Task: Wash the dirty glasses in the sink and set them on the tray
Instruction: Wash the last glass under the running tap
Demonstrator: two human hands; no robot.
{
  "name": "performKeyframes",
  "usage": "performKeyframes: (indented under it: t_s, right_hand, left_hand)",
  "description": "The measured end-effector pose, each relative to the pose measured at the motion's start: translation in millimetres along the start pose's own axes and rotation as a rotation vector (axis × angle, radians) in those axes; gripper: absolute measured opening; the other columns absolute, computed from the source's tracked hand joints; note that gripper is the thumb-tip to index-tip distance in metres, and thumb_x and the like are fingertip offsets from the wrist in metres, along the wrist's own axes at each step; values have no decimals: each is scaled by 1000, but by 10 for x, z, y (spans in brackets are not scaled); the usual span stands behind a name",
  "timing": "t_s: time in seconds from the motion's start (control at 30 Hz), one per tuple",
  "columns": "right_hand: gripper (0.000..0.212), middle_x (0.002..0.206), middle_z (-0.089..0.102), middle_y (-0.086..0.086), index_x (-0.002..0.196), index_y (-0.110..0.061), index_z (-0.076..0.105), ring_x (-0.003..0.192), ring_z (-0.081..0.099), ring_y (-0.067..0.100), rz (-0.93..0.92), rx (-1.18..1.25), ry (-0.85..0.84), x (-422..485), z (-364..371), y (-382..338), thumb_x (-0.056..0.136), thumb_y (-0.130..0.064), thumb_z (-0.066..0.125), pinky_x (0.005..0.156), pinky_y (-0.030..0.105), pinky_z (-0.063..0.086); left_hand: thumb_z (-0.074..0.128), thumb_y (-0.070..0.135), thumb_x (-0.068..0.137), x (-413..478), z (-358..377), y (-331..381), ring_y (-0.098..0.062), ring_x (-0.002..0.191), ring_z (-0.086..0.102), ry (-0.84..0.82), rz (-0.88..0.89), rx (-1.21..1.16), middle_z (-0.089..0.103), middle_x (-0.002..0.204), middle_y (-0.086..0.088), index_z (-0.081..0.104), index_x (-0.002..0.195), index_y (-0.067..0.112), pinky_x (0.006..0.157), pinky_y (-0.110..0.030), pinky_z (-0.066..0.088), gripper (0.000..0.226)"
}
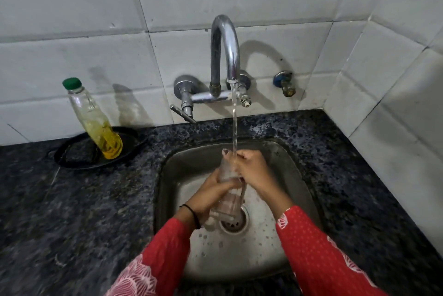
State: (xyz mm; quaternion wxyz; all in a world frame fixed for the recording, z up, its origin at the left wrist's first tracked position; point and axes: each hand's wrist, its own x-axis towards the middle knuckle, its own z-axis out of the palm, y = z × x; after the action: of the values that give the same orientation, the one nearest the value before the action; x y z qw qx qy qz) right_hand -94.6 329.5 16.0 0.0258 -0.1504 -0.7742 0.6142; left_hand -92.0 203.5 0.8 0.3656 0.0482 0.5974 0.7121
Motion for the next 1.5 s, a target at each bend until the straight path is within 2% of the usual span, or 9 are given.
performKeyframes:
  t_s: [0.13, 0.27, 0.5, 0.67, 0.9, 1.07, 1.27, 1.43, 1.5]
  right_hand:
    - [35, 54, 54, 4, 59, -3, 59, 50, 48, 10, -36, 71, -5, -25, -43, 53, 89, -22, 63, 54, 24, 39]
    - [38, 49, 56, -1, 56, -14, 57, 45, 52, 9, 49, -300, -108, -8, -2, 22, 91, -29, 59, 48, 20, 40]
    - [29, 50, 49, 2, 67, 2, 62, 40, 41, 2, -40, 218, 13, -76, -88, 38, 88, -17, 63, 46, 16, 36]
    - [37, 53, 58, 7, 72, 7, 67, 45, 51, 13, 63, -138, -37, 29, -30, 103, 89, -26, 63, 54, 28, 42]
    - [32, 49, 48, -1, 60, -9, 60, 46, 42, 8, -11, 234, 42, -68, -96, 51, 86, -27, 67, 49, 20, 36]
    - [34, 52, 53, 6, 68, 3, 65, 47, 45, 13, 57, -73, -60, -20, -36, 38, 86, -25, 66, 51, 27, 38]
    - [30, 52, 51, 7, 60, -4, 62, 48, 44, 13, 43, 213, 16, -92, -109, 62, 81, -23, 71, 52, 26, 35]
    - [36, 43, 50, 3, 54, -3, 60, 33, 40, 5, 41, -153, -14, -27, -42, 42, 81, -24, 71, 44, 22, 33]
    - [35, 44, 48, 3, 54, 0, 60, 36, 38, 6, 7, -62, 37, -52, -49, 24, 81, -20, 71, 42, 21, 30]
  left_hand:
    - [66, 28, 81, -67, -61, -1, -21, 79, 67, -82, -125, -205, 67, 105, -13, 56, 119, 19, 67, -33, 56, 40]
    - [76, 34, 73, 23, 1, -168, -15, 88, 63, 315, 182, 796, 64, 107, 1, 40, 123, 24, 68, -25, 48, 63]
    - [61, 28, 79, -119, -92, 20, -22, 81, 68, -197, -171, -365, 67, 107, -12, 55, 124, 16, 71, -38, 55, 47]
    - [77, 28, 73, 55, 22, -137, -13, 95, 62, 257, 165, 634, 64, 113, -1, 43, 123, 22, 82, -25, 51, 61]
    - [58, 27, 87, -89, -132, 27, -19, 75, 69, -209, -232, -317, 70, 97, -5, 58, 116, 14, 61, -37, 58, 32]
    - [77, 21, 75, -44, 61, -98, -2, 72, 57, 228, 88, 496, 58, 88, 7, 41, 110, 12, 56, -10, 45, 51]
    - [68, 24, 76, -135, -47, 1, -20, 78, 67, -154, -151, -263, 70, 95, -4, 62, 107, 16, 72, -36, 55, 33]
    - [81, 24, 70, -14, 86, -109, -6, 82, 60, 182, 108, 654, 62, 105, 3, 38, 121, 19, 66, -17, 49, 67]
    - [85, 24, 62, -7, 49, -57, -3, 87, 61, 139, 133, 495, 63, 102, 9, 42, 120, 20, 70, -11, 49, 72]
